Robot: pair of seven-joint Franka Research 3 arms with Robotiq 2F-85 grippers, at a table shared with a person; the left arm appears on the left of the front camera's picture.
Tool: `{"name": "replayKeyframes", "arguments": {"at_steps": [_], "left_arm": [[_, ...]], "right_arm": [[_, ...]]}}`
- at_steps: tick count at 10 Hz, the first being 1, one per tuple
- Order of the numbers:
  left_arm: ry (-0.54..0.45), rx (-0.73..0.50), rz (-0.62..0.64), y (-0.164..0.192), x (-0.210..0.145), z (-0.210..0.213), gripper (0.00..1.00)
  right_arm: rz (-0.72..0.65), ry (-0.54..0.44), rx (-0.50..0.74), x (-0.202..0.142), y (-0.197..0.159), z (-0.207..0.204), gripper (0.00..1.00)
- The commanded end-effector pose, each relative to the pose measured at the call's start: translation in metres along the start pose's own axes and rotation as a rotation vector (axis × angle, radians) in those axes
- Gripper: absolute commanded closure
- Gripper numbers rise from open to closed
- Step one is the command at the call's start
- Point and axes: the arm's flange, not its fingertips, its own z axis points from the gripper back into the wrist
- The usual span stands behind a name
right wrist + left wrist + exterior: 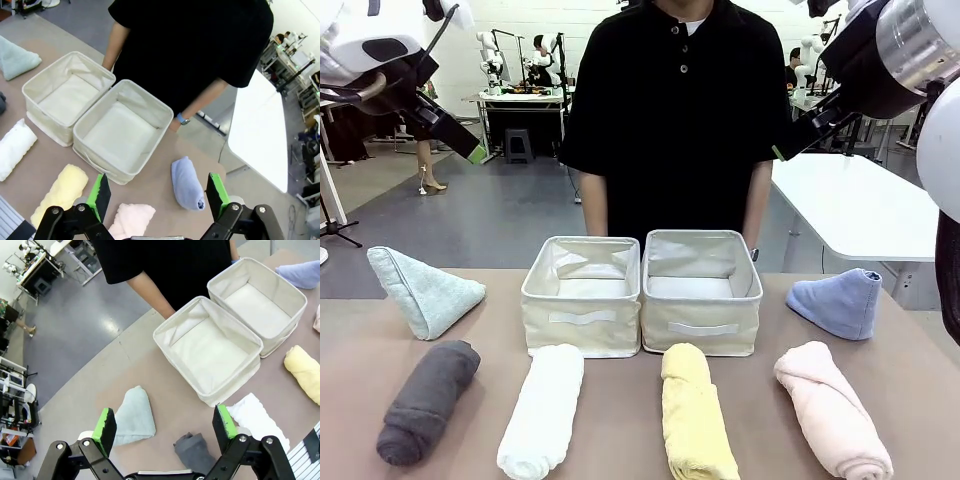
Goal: Sort the towels based on their folding style.
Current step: Pick up one triangle-folded towel and place it in the left Fabric basket.
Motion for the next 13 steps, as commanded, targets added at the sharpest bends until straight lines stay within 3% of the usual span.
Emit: {"name": "replayKeyframes", "arguments": {"at_steps": [1, 2, 3, 6, 8, 13], "left_arm": [[0.024, -0.192, 0.173, 0.038, 0.000, 0.001, 0.00], [0.093, -0.363, 0.281, 0.075, -0.011, -0.003, 0.00], [0.086, -0.459, 0.367, 0.104, -0.023, -0.002, 0.00], [0.024, -0.640, 0.541, 0.193, -0.066, 0.002, 0.00], [-0.064, -0.665, 0.659, 0.239, -0.110, 0.009, 0.00], [-0.032, -0.565, 0.657, 0.275, -0.183, 0.032, 0.00]], "right_arm": [[-0.174, -0.017, 0.211, -0.004, -0.062, -0.002, 0.00], [-0.361, -0.054, 0.284, -0.019, -0.116, -0.010, 0.00], [-0.464, -0.038, 0.361, -0.040, -0.153, -0.018, 0.00], [-0.633, -0.030, 0.497, -0.104, -0.228, -0.022, 0.00], [-0.766, -0.061, 0.572, -0.155, -0.268, -0.013, 0.00], [-0.789, 0.082, 0.567, -0.227, -0.315, 0.043, 0.00]]}}
